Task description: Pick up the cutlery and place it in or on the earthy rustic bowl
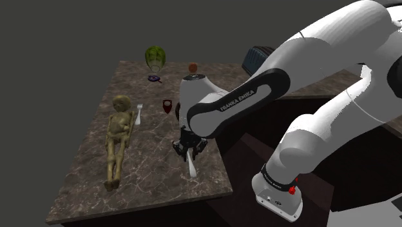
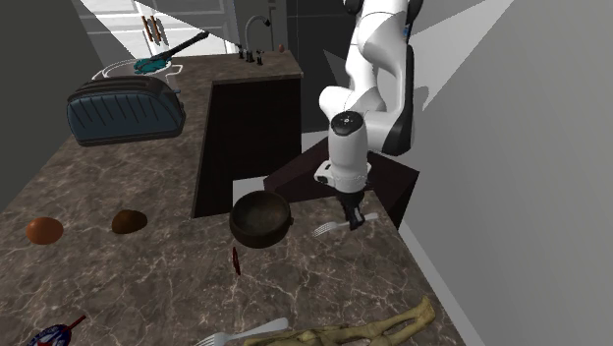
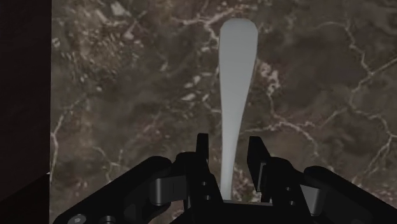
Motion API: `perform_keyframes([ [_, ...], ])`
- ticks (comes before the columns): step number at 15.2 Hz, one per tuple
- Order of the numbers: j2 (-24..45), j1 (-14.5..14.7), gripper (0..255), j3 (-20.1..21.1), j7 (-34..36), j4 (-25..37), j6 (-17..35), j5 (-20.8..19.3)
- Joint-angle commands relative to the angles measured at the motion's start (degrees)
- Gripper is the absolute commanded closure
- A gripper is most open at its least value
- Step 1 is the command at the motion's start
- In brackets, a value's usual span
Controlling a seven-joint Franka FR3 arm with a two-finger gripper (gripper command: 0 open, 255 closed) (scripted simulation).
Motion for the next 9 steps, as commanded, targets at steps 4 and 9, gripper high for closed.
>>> perform_keyframes([
  [4, -3.77, 0.26, 255, -1.1, 0.11, 1.36, -5.11, -0.08],
  [9, -6.99, 0.4, 255, -2.22, 0.4, 3.16, -10.08, -0.47],
])
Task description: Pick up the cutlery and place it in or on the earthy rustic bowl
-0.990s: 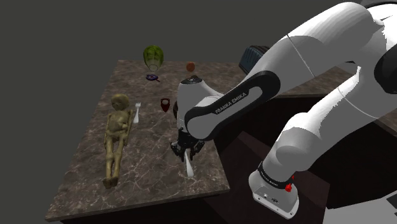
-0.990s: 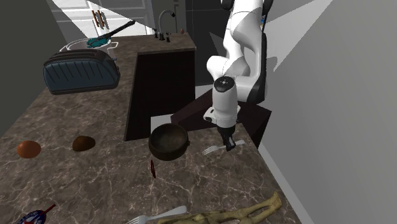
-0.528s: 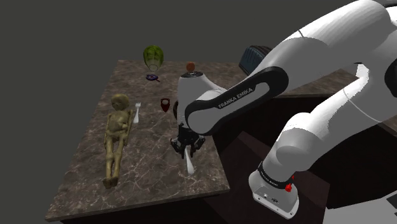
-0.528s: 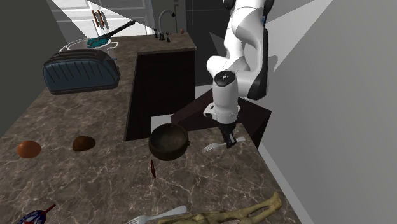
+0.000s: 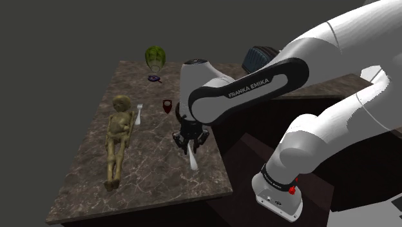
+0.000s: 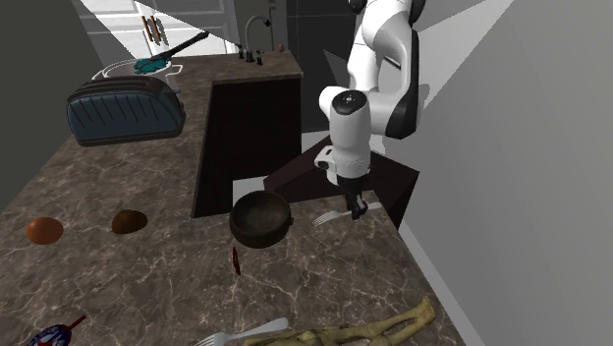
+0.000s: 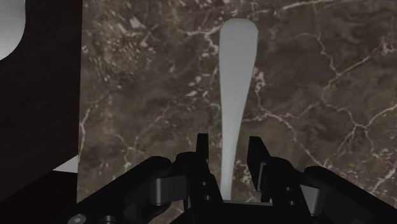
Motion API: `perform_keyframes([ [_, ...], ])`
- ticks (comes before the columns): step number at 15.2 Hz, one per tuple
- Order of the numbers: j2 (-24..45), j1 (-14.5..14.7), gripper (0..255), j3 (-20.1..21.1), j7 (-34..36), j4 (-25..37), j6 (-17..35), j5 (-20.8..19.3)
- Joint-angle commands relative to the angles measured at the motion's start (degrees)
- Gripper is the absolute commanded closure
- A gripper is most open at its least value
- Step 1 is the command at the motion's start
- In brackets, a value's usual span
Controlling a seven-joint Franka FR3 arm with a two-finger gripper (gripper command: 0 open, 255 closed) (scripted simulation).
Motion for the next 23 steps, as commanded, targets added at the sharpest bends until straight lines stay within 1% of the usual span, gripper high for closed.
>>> perform_keyframes([
  [1, -1.19, 0.04, 255, -0.44, 0.13, 0.75, -1.95, -0.18],
  [11, -5.76, 0.0, 255, -2.58, 0.94, 5.42, -11.13, -1.39],
  [20, -8.1, -0.21, 255, -4.23, 1.74, 10.3, -18.31, -2.54],
  [23, -5.43, -2.66, 255, -6.75, -1.82, 11.46, -17.63, -5.02],
])
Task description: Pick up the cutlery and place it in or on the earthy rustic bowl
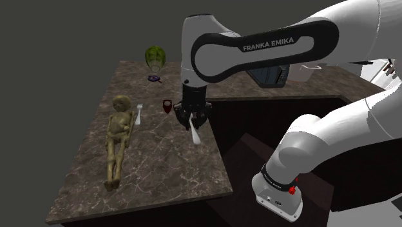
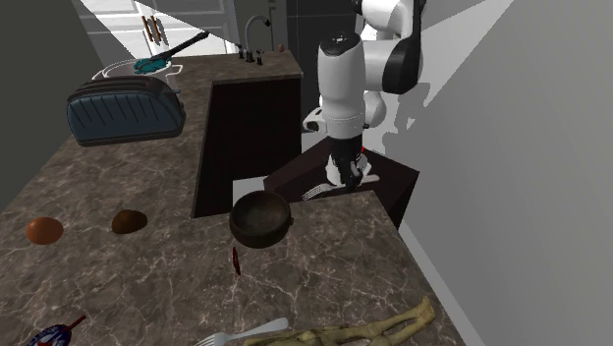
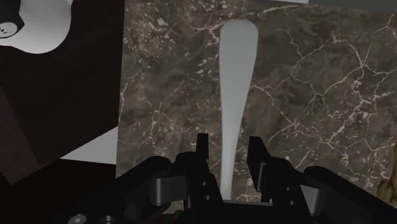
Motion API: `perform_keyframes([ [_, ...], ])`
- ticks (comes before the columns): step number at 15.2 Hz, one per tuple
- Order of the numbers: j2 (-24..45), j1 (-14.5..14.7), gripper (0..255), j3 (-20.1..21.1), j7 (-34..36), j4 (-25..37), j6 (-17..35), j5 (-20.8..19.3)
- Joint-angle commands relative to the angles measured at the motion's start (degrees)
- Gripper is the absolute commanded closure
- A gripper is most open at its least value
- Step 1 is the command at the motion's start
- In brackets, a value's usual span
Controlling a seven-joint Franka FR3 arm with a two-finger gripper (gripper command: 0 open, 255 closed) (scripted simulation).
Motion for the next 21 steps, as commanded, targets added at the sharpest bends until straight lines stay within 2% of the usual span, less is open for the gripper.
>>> perform_keyframes([
  [1, 1.75, -1.52, 255, -1.57, -2.25, 0.8, 0.45, -1.56],
  [8, 10.11, -6.73, 255, -6.69, -9.43, 6.33, 1.83, -6.93],
  [16, 21.59, -11.53, 255, -11.45, -16.22, 16.48, 2.07, -11.8],
  [21, 22.9, -11.47, 255, -11.29, -16.41, 13.89, 5.96, -11.81],
])
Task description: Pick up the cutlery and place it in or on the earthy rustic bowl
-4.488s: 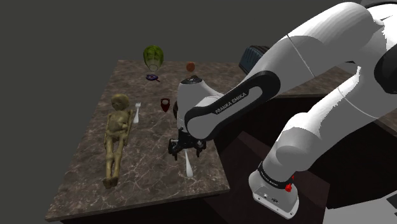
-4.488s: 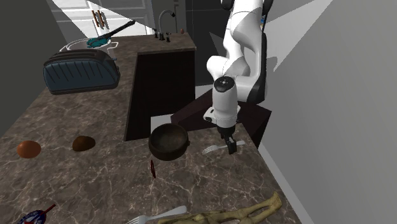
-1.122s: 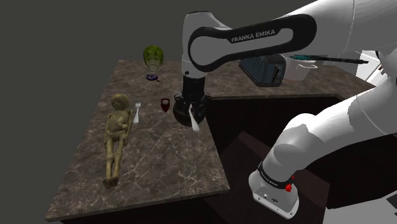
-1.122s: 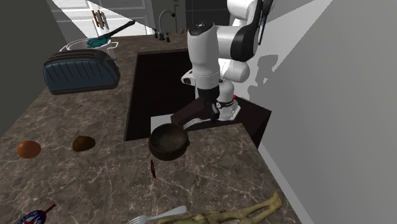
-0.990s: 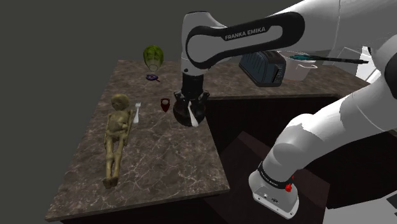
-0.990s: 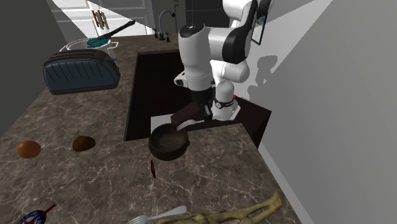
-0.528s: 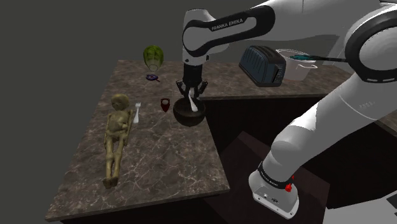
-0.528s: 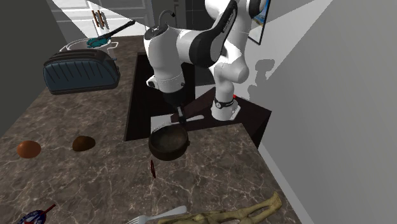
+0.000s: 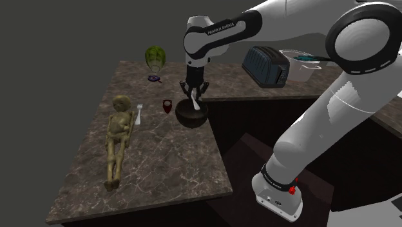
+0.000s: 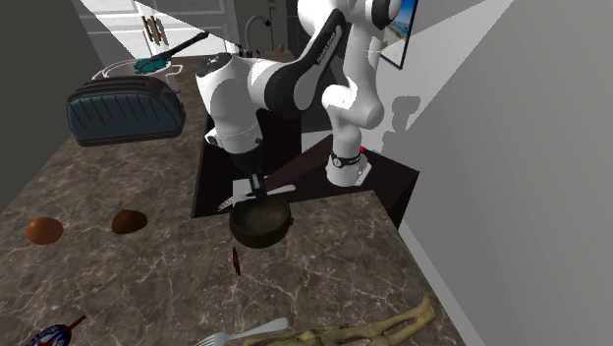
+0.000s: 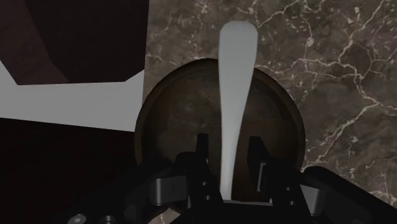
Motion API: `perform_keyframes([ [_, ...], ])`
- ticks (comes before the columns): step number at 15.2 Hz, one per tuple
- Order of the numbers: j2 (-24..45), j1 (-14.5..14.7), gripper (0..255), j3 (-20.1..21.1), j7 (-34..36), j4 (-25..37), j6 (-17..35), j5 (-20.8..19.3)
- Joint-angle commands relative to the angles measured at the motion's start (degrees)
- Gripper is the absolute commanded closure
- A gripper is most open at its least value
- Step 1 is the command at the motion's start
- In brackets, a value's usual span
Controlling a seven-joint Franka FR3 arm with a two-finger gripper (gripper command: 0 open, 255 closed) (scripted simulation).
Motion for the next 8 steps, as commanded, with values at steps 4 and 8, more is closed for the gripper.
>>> perform_keyframes([
  [4, 1.73, 0.02, 255, 0.12, -0.24, -2.3, 4.04, -0.09],
  [8, 2.31, 0.04, 255, 0.17, -0.28, -3.0, 5.33, -0.11],
])
